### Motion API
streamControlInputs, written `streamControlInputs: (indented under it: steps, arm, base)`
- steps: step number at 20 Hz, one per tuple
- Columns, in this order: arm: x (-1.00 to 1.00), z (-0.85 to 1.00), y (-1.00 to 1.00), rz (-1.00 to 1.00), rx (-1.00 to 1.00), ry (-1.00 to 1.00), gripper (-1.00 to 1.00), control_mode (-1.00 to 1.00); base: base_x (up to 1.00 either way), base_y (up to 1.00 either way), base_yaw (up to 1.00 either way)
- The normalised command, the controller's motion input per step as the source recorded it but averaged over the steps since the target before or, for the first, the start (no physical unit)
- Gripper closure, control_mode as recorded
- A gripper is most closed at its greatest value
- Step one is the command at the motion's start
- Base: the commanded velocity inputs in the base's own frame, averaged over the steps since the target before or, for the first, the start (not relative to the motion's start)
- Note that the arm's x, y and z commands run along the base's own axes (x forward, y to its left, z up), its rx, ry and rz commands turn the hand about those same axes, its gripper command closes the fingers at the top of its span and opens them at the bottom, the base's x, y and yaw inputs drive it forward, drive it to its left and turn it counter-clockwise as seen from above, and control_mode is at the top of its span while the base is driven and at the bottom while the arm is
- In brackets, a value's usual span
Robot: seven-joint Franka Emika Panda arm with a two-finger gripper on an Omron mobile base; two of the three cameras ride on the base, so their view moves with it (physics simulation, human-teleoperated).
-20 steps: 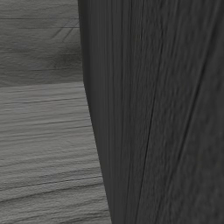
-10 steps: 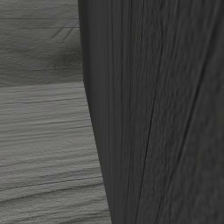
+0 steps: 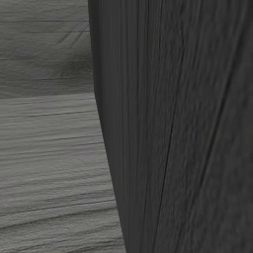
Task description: Pick the dish brush and spray from the cabinet and place them on the counter.
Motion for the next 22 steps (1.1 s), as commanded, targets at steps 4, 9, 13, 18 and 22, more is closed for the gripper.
streamControlInputs:
  steps: [4,9,13,18,22]
  arm:
    - [-0.09,-0.49,0.00,0.00,0.00,-0.06,1.00,-1.00]
    - [-0.07,-0.52,0.00,0.00,0.00,-0.08,1.00,-1.00]
    - [-0.05,-0.48,0.00,0.00,0.00,-0.08,1.00,-1.00]
    - [-0.06,-0.52,0.00,0.00,-0.01,-0.08,1.00,-1.00]
    - [-0.05,-0.55,0.00,0.00,-0.02,-0.08,1.00,-1.00]
  base:
    - [0.00,0.00,0.00]
    - [0.00,0.00,0.00]
    - [0.00,0.00,0.00]
    - [0.00,0.00,0.00]
    - [0.00,0.00,0.00]
